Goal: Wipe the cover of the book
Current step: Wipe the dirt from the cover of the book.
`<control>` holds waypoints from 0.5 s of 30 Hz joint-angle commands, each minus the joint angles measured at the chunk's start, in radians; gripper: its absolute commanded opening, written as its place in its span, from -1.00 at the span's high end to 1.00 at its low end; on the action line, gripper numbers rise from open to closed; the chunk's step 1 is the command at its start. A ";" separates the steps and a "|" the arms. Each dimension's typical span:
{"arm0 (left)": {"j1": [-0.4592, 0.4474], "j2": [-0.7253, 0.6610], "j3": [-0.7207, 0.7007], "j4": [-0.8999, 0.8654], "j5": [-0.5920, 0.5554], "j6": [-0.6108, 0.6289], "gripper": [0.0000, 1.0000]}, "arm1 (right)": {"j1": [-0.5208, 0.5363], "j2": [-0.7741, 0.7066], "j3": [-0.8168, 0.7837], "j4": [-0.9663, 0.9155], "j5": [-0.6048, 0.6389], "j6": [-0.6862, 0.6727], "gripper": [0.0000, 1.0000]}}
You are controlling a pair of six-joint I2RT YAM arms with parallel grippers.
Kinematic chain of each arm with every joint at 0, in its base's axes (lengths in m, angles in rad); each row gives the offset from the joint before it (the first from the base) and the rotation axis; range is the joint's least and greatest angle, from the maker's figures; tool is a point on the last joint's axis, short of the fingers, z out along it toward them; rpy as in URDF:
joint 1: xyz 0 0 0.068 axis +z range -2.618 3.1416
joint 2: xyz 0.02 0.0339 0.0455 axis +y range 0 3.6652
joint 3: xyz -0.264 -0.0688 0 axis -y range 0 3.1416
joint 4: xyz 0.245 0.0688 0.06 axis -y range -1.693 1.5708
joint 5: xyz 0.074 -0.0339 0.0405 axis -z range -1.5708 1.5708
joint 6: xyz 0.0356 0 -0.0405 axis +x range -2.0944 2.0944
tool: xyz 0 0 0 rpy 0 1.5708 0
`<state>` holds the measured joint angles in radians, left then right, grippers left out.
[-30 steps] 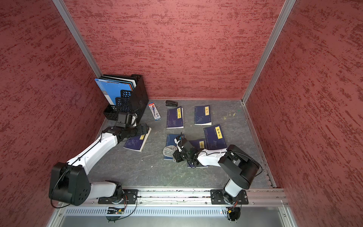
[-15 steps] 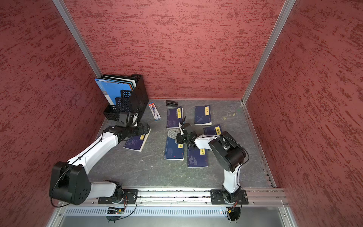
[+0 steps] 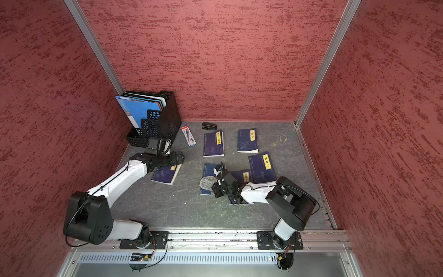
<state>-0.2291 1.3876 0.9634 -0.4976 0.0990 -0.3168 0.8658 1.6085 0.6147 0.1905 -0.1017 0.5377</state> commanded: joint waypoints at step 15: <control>-0.040 -0.038 0.003 0.012 -0.015 -0.008 -0.99 | -0.257 0.291 0.229 -0.162 0.040 -0.136 0.59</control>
<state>-0.2611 1.3724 0.9634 -0.4965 0.0959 -0.3187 0.6502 1.8156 0.8368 0.2153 -0.1112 0.4721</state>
